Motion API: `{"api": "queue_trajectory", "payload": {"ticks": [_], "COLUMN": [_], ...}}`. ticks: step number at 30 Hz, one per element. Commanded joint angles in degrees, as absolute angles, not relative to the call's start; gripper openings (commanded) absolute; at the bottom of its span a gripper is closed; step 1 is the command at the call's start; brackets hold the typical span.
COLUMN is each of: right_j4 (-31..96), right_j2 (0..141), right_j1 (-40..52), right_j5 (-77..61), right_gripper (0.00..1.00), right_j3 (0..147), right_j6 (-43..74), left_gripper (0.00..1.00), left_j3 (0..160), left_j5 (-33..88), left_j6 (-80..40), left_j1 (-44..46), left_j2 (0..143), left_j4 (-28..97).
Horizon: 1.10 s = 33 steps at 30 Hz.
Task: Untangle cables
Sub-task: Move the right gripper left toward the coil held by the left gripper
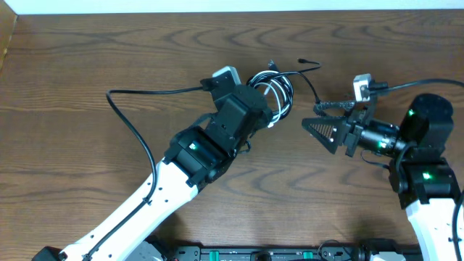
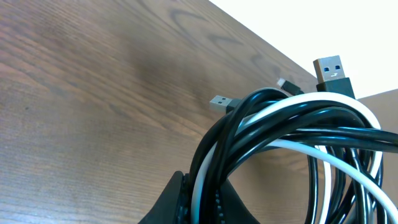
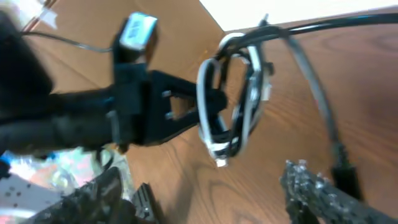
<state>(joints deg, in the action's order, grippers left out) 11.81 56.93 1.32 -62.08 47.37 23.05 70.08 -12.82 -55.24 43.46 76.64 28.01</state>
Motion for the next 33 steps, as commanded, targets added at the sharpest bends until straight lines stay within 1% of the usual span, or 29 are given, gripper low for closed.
{"api": "queue_trajectory", "payload": {"ticks": [1, 6, 16, 20, 28, 33], "right_j4": [11.7, 11.4, 11.4, 11.4, 11.4, 11.4], "right_j2": [58.4, 59.9, 60.1, 60.1, 60.1, 60.1], "right_j1": [1.9, 3.4, 3.6, 3.5, 3.5, 3.5], "right_j5": [-60.8, -58.7, -57.3, -57.3, -57.1, -57.1], "right_gripper": [0.73, 0.68, 0.61, 0.55, 0.51, 0.43], "right_j3": [48.6, 48.6, 48.6, 48.6, 48.6, 48.6], "right_j6": [22.6, 21.8, 21.8, 21.9, 21.8, 21.8], "left_gripper": [0.08, 0.07, 0.07, 0.07, 0.07, 0.07], "left_j3": [70.4, 70.4, 70.4, 70.4, 70.4, 70.4], "left_j5": [-17.9, -19.2, -19.2, -19.1, -19.2, -19.2], "left_j6": [-53.6, -53.6, -53.6, -53.6, -53.4, -52.1], "left_j1": [45.0, 46.7, 48.0, 48.4, 50.0, 50.1], "left_j2": [76.8, 76.8, 76.8, 76.8, 76.9, 76.9], "left_j4": [27.5, 27.1, 26.7, 26.7, 25.6, 25.1]}}
